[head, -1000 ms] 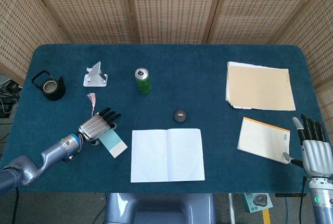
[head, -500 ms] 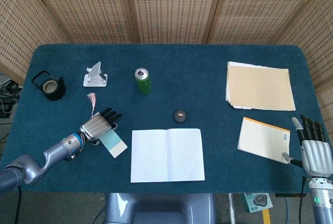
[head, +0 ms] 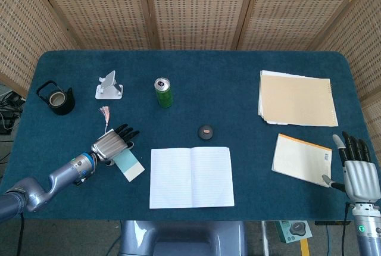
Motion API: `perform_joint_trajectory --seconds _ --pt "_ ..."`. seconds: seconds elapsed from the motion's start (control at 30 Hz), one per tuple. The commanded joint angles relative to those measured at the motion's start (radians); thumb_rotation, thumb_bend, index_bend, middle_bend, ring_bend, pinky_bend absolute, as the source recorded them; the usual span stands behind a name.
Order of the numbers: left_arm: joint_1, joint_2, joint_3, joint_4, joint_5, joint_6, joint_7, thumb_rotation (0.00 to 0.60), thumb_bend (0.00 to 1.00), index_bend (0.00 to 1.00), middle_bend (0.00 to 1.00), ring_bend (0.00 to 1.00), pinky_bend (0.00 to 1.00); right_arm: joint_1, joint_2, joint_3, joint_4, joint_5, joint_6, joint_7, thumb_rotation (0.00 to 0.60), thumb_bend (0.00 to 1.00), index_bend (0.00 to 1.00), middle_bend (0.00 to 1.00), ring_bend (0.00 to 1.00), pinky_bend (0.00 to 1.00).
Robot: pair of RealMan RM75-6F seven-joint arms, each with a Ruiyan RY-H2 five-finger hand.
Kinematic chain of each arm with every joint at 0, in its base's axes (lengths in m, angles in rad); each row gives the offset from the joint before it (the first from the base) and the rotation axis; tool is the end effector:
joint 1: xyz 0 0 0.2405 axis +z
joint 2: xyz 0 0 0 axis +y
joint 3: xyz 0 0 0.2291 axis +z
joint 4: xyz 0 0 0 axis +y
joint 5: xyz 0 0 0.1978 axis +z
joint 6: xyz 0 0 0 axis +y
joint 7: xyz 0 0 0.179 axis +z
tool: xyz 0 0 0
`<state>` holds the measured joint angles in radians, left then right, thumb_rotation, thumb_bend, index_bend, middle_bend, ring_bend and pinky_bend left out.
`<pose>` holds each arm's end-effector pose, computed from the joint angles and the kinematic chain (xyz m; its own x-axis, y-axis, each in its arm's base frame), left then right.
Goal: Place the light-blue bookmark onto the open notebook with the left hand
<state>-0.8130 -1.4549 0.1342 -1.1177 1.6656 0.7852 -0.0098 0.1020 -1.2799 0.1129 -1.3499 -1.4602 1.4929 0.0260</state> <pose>-0.2089 0.3446 -0.0268 0.8538 0.2331 0.4656 0.4756 -0.7129 -0.5154 -0.3122 -0.2320 0.1516 0.4526 0.0829 0.8878 -0.8917 0.0427 0.4506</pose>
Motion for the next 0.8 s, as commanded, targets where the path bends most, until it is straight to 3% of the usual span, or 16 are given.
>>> perform_joint_trajectory --seconds 0.03,0.53,0.8 --pt "0.002 0.005 0.001 -0.007 0.002 0.009 0.000 0.600 0.29 0.58 0.00 0.00 0.00 0.000 0.000 0.000 -0.001 -0.001 0.001 0.000 0.600 0.10 0.02 0.00 0.00 0.00" --pt "0.008 0.042 -0.013 -0.063 0.020 0.089 0.032 0.600 0.29 0.59 0.00 0.00 0.00 -0.004 0.010 0.001 -0.015 -0.008 0.014 0.009 0.600 0.10 0.02 0.00 0.00 0.00" --pt "-0.036 0.055 -0.064 -0.128 0.059 0.141 0.110 0.600 0.29 0.59 0.00 0.00 0.00 -0.007 0.020 0.005 -0.023 -0.008 0.023 0.027 0.600 0.10 0.02 0.00 0.00 0.00"
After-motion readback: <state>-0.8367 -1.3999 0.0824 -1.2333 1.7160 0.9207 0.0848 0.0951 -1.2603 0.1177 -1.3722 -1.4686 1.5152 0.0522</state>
